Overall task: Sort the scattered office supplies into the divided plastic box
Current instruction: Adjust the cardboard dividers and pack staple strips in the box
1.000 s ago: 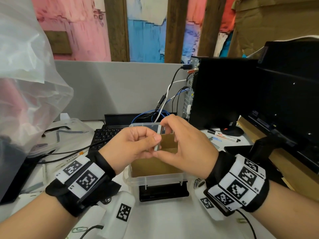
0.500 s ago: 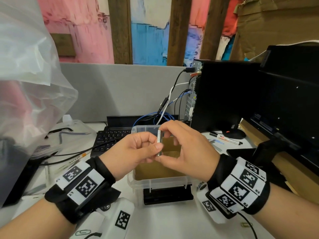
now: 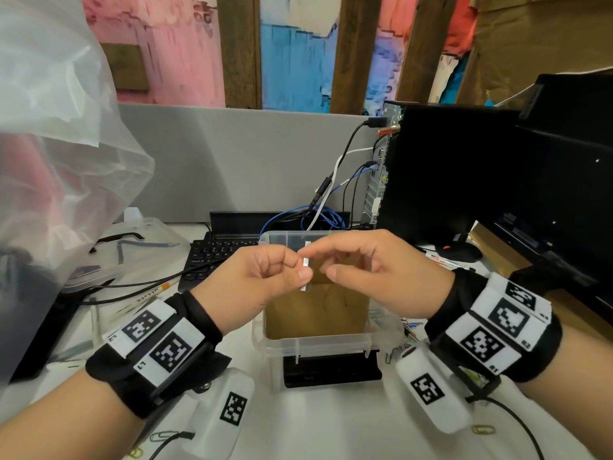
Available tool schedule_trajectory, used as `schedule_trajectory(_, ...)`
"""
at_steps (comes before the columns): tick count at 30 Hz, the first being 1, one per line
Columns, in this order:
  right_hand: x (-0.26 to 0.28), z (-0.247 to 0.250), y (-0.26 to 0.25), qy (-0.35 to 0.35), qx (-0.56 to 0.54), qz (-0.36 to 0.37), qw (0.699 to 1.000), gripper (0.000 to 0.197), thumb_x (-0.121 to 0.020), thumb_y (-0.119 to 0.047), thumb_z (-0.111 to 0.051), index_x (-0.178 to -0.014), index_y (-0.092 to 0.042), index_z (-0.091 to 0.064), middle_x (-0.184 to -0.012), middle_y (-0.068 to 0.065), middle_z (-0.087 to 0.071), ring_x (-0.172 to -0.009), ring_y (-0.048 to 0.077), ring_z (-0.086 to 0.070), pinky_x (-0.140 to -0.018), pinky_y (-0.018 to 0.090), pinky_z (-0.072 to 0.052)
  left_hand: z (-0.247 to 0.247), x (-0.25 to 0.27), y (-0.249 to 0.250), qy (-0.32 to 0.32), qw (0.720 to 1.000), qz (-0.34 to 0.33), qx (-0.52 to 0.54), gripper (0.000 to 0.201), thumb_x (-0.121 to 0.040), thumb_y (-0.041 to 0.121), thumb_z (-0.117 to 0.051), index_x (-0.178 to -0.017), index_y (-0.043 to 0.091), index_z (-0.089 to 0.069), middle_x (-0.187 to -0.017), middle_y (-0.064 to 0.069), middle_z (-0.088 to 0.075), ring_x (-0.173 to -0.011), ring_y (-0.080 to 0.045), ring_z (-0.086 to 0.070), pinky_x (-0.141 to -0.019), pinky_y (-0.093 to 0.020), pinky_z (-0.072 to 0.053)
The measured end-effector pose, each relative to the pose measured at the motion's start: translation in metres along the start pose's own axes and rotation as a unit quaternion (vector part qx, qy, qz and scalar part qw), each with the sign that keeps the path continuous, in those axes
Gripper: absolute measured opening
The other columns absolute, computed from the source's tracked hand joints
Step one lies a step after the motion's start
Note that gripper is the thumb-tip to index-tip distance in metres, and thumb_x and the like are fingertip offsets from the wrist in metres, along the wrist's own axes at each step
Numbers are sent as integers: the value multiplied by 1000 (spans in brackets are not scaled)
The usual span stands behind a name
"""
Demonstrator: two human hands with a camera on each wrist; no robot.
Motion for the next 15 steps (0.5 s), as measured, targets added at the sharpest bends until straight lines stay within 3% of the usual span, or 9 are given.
schedule_trajectory(2, -4, 3, 5, 1, 3, -20, 1000, 36, -91, -2, -54, -113, -26, -67, -96, -3, -69, -93, 12, -64, -84, 25, -52, 4, -1, -3, -8, 999, 2, -32, 14, -82, 29, -66, -81, 15, -68, -76, 2, -69, -75, -9, -62, -76, -18, -49)
schedule_trajectory(4, -7, 7, 10, -16, 1, -57, 998, 36, -91, 2, -51, -109, -22, -69, -89, -2, -69, -86, 9, -65, -73, 14, -48, 14, -5, -8, 15, 997, -2, -71, 28, -83, 43, -68, -84, 15, -70, -79, 0, -71, -80, -13, -65, -80, -23, -52)
schedule_trajectory(6, -10, 9, 16, -57, 22, -98, 993, 35, -92, 3, -47, -105, -19, -72, -82, -3, -68, -77, 6, -63, -64, 8, -43, 28, -8, -13, 66, 990, -18, -125, 42, -76, 57, -58, -84, 17, -69, -81, -1, -70, -81, -16, -64, -81, -31, -52)
schedule_trajectory(8, -12, 6, 24, -109, 59, -137, 983, 37, -93, 1, -44, -102, -21, -72, -78, -6, -68, -73, 5, -63, -60, 9, -42, 38, -9, -19, 98, 975, -37, -194, 43, -78, 62, -49, -87, 24, -67, -85, 2, -67, -83, -12, -62, -79, -33, -50)
schedule_trajectory(11, -15, -7, 38, -193, 91, -199, 957, 41, -91, 2, -40, -101, -21, -73, -83, 2, -71, -71, 6, -64, -55, 8, -42, 40, -11, -31, 108, 955, -34, -273, 42, -85, 63, -46, -112, 34, -59, -112, 19, -61, -107, 4, -54, -95, -29, -45)
schedule_trajectory(15, -18, -23, 55, -284, 121, -266, 913, 43, -88, 5, -41, -104, -21, -71, -84, 6, -70, -69, 6, -60, -50, 7, -41, 31, -14, -45, 71, 950, -55, -299, 61, -85, 62, -39, -137, 29, -43, -135, 16, -47, -126, 3, -40, -106, -30, -37)
Point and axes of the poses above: each hand's wrist, its own x-axis away from the middle knuckle, its own z-axis out of the back of the hand, y = z × x, the point moved 5 cm from there along -x, towards the middle knuckle
